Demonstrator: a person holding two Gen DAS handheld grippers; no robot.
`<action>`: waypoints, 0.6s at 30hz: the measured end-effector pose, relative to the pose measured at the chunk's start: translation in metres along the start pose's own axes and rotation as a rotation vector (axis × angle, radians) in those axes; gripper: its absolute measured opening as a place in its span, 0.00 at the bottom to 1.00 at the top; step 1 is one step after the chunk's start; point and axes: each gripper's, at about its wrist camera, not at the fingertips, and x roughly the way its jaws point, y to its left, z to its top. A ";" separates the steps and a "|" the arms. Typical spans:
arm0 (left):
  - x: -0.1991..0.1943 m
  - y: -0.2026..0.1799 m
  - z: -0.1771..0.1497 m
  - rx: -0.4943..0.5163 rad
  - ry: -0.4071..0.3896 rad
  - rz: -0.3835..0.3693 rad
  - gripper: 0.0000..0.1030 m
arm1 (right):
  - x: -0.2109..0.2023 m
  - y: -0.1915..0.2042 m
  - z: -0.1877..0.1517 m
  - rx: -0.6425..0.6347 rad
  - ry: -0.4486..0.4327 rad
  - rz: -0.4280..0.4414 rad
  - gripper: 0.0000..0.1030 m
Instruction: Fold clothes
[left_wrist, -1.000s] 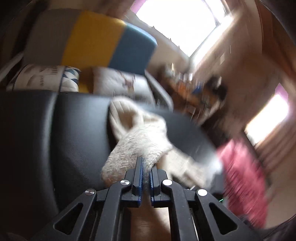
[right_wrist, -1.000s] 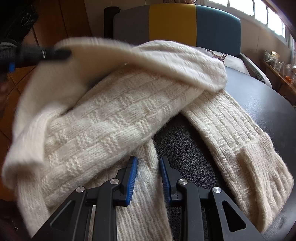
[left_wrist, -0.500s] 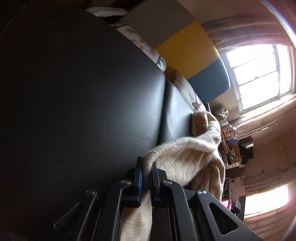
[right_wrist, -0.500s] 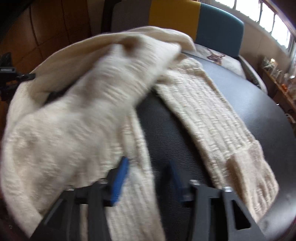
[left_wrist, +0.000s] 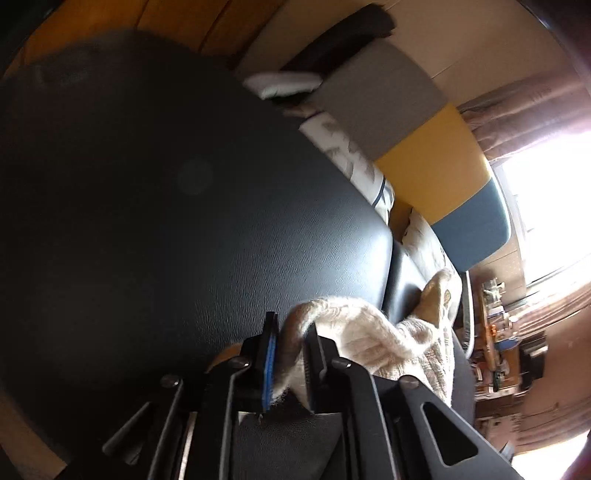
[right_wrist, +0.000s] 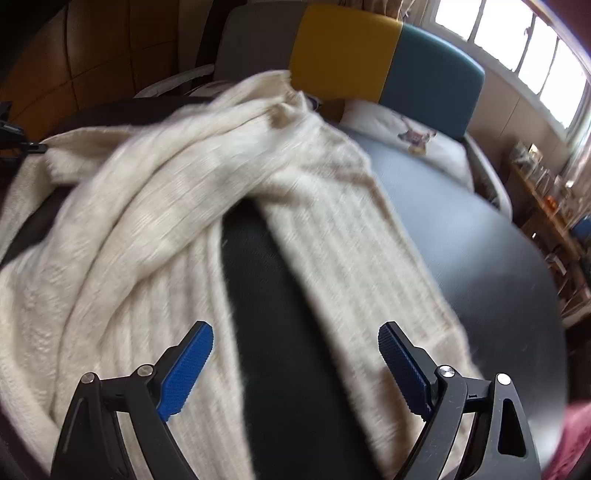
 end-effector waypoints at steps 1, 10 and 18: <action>-0.007 -0.007 -0.005 0.020 -0.021 0.008 0.12 | 0.004 -0.006 0.010 0.017 0.004 0.016 0.90; -0.012 -0.032 -0.013 0.090 -0.045 0.083 0.17 | 0.085 -0.041 0.079 0.151 0.165 0.100 0.90; -0.021 -0.076 -0.041 0.266 -0.008 -0.117 0.20 | 0.104 -0.062 0.062 0.221 0.215 0.082 1.00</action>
